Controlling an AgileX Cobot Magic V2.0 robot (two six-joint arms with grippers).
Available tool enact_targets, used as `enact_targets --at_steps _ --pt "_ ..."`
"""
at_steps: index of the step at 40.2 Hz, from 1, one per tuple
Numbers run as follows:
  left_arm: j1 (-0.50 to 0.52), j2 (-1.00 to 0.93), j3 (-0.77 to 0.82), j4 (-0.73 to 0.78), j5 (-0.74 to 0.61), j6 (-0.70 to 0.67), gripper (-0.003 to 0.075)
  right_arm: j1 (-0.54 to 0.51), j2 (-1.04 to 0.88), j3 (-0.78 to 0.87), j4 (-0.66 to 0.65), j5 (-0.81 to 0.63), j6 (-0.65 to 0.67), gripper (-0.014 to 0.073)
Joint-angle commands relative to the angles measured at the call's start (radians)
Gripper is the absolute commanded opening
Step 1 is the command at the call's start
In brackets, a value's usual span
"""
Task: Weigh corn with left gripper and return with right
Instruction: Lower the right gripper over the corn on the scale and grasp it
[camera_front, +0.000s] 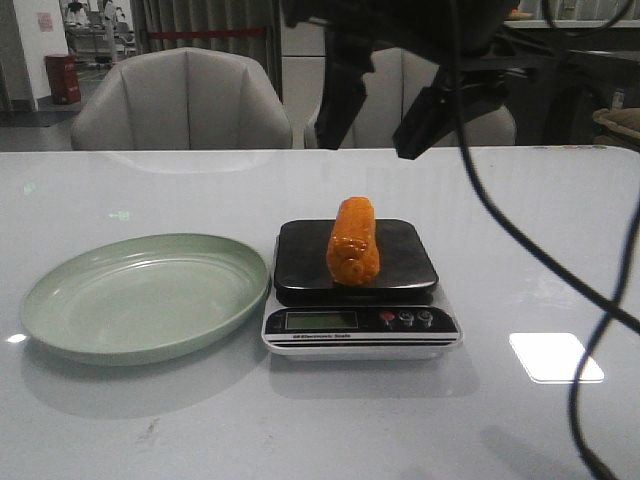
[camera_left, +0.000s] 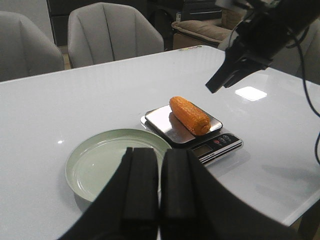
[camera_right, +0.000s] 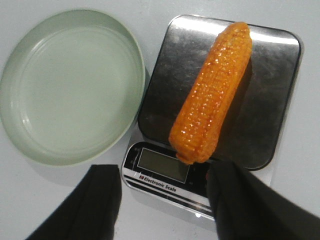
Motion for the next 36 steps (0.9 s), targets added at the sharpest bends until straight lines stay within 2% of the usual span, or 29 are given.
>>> enact_targets --at_steps 1,5,11,22,36 --pt "0.001 -0.005 -0.022 0.007 -0.082 -0.002 0.0121 0.032 0.042 -0.118 -0.142 0.047 0.170 0.0492" --pt "0.001 -0.005 -0.022 0.007 -0.082 -0.002 0.0121 0.055 0.115 -0.195 -0.222 0.118 0.321 0.0492" --pt "0.001 -0.005 -0.022 0.007 -0.082 -0.002 0.0121 0.056 0.194 -0.257 -0.226 0.160 0.434 0.0492" --pt "0.001 -0.005 -0.022 0.007 -0.082 -0.002 0.0121 0.029 0.274 -0.287 -0.225 0.233 0.460 0.0492" --pt "0.001 -0.005 -0.022 0.007 -0.082 -0.002 0.0121 0.018 0.347 -0.287 -0.223 0.174 0.460 0.0473"
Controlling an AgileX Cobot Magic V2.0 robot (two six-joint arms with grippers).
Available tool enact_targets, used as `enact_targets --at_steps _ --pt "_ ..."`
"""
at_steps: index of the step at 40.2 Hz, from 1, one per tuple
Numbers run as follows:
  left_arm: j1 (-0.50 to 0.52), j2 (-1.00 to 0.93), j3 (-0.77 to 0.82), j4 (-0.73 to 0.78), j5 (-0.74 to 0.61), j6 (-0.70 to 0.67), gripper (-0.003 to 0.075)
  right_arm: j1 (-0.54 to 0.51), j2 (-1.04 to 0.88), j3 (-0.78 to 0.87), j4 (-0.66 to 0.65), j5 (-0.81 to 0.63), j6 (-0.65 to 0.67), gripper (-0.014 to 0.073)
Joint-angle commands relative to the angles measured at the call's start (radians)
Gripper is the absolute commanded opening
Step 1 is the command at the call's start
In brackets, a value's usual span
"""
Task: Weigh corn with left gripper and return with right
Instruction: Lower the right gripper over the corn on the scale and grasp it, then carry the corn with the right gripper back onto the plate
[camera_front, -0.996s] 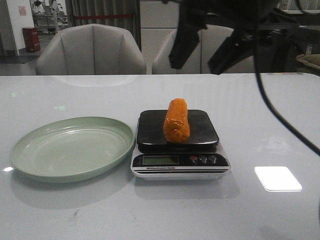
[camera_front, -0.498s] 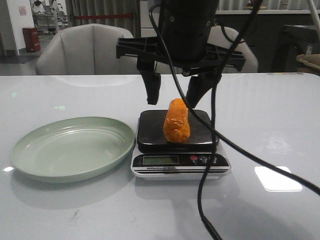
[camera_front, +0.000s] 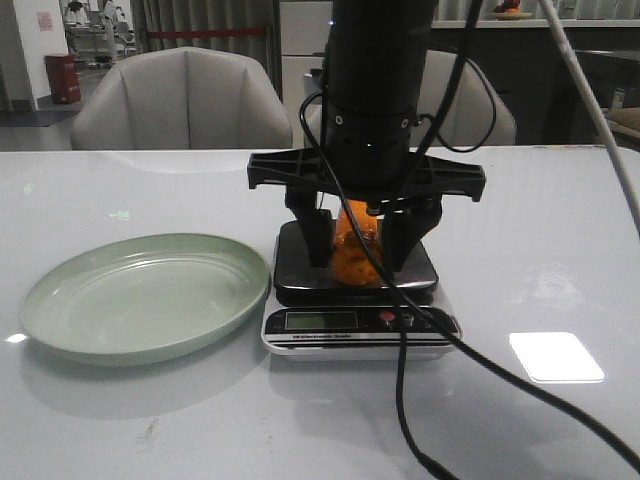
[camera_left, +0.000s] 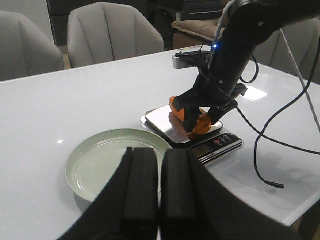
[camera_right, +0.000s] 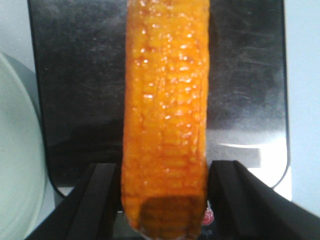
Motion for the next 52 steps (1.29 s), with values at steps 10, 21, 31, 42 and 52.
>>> enact_targets --at_steps 10,21,31,42,52 --pt "0.001 -0.005 -0.022 0.007 -0.082 -0.002 0.0121 -0.007 -0.035 -0.067 -0.025 -0.029 -0.007 0.0290" --pt "0.001 -0.005 -0.022 0.007 -0.082 -0.002 0.0121 0.120 -0.026 -0.182 0.016 -0.110 -0.035 0.0290" --pt "0.001 -0.005 -0.022 0.007 -0.082 -0.002 0.0121 0.211 0.035 -0.185 0.021 -0.264 -0.035 0.0293" --pt "0.001 -0.005 -0.022 0.007 -0.082 -0.002 0.0121 0.235 0.083 -0.186 0.053 -0.315 -0.035 0.0475" --pt "0.001 -0.005 -0.022 0.007 -0.082 -0.002 0.0121 0.234 0.095 -0.186 0.055 -0.316 -0.035 0.0577"
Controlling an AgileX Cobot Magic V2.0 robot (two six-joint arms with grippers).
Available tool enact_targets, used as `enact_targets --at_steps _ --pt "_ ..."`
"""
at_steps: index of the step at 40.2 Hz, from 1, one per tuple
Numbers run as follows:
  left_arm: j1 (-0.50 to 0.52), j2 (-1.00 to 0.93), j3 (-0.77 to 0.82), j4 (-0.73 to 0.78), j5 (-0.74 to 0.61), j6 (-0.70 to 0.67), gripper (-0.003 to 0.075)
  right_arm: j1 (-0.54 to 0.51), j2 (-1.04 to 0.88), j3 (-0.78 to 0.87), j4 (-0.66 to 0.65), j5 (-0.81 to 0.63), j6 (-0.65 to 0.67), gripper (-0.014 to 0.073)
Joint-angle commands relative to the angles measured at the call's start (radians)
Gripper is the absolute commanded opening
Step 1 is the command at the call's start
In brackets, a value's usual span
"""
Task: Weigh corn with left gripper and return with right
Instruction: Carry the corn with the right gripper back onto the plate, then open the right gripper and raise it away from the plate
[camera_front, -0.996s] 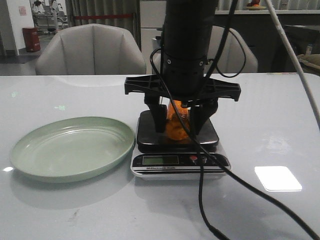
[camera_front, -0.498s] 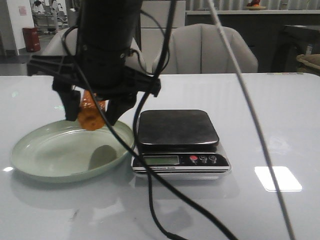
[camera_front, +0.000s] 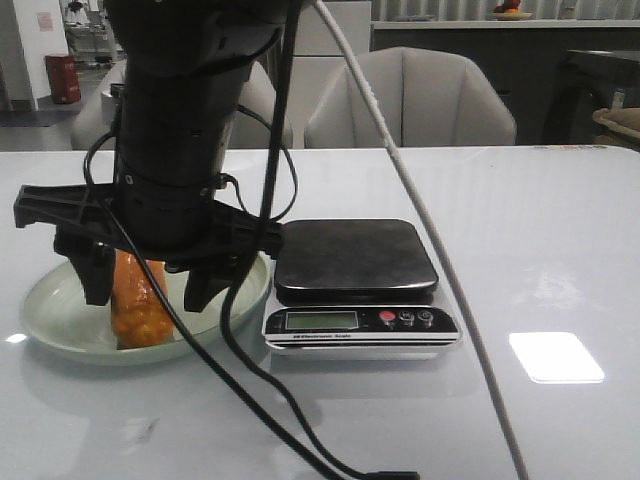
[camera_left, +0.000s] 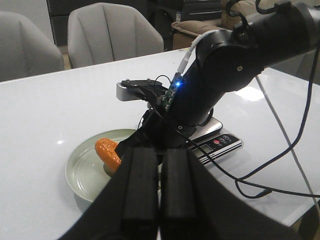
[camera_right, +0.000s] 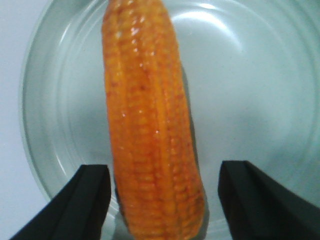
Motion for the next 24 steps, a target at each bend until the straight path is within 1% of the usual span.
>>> enact_targets --at_steps 1,7,10,18,21,24 --pt "0.001 -0.005 -0.022 0.007 -0.080 -0.002 0.0121 0.002 -0.066 -0.035 -0.010 -0.049 -0.010 0.0577" --pt "0.001 -0.005 -0.022 0.007 -0.080 -0.002 0.0121 -0.010 -0.097 -0.045 -0.016 -0.018 -0.012 0.0577" --pt "0.001 -0.005 -0.022 0.007 -0.080 -0.002 0.0121 -0.015 -0.127 -0.045 -0.039 -0.013 -0.048 0.0577" --pt "0.001 -0.005 -0.022 0.007 -0.080 -0.002 0.0121 -0.042 -0.245 -0.045 -0.059 0.068 -0.225 0.0577" --pt "0.001 -0.005 -0.022 0.007 -0.080 -0.002 0.0121 -0.060 -0.294 -0.043 -0.059 0.131 -0.334 0.0577" --pt "0.001 -0.005 -0.022 0.007 -0.080 -0.002 0.0121 -0.078 -0.343 -0.041 -0.059 0.193 -0.414 0.0577"
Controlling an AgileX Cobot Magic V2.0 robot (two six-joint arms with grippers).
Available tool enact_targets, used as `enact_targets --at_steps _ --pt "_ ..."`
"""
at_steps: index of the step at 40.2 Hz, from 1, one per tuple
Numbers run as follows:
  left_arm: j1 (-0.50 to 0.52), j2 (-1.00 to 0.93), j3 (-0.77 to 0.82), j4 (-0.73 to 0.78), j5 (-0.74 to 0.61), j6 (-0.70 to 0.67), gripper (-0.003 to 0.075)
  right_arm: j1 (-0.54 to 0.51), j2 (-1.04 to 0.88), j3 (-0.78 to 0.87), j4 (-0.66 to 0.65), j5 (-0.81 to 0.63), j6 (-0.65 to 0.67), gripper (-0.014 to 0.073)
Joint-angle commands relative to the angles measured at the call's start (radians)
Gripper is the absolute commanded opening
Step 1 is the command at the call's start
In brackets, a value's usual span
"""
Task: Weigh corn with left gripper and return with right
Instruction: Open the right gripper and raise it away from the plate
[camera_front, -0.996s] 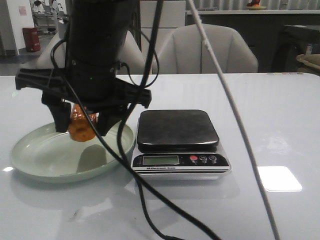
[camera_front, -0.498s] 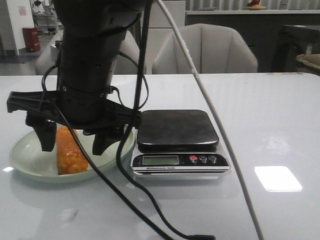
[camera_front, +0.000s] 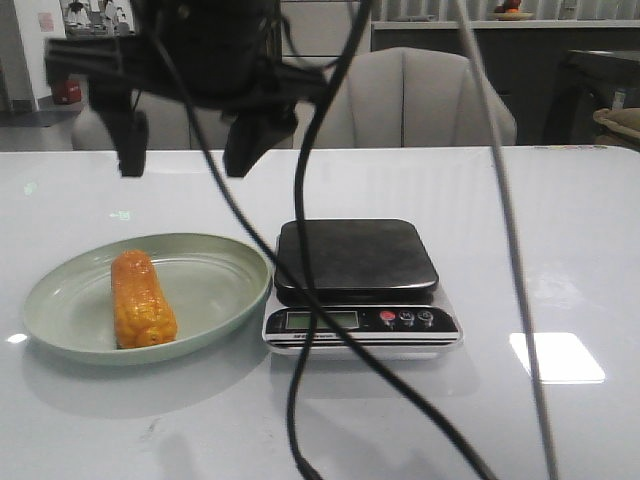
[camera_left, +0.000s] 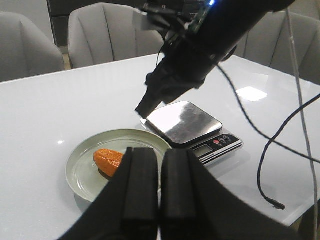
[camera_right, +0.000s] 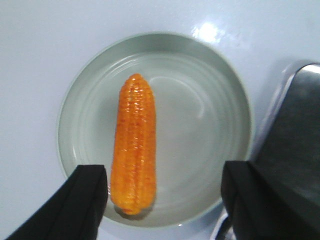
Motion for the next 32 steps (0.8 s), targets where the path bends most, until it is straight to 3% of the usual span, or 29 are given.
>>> enact_targets --at_steps 1,8,20,32 --pt "0.001 -0.005 -0.022 0.007 -0.080 -0.002 0.0121 -0.031 -0.128 -0.030 -0.024 0.041 -0.134 0.0577" --pt "0.001 -0.005 -0.022 0.007 -0.080 -0.002 0.0121 -0.084 -0.255 0.050 -0.011 0.074 -0.259 0.0577" --pt "0.001 -0.005 -0.022 0.007 -0.080 -0.002 0.0121 -0.235 -0.516 0.321 0.145 0.047 -0.496 0.0577" --pt "0.001 -0.005 -0.022 0.007 -0.080 -0.002 0.0121 -0.291 -0.813 0.558 0.157 -0.031 -0.544 0.0577"
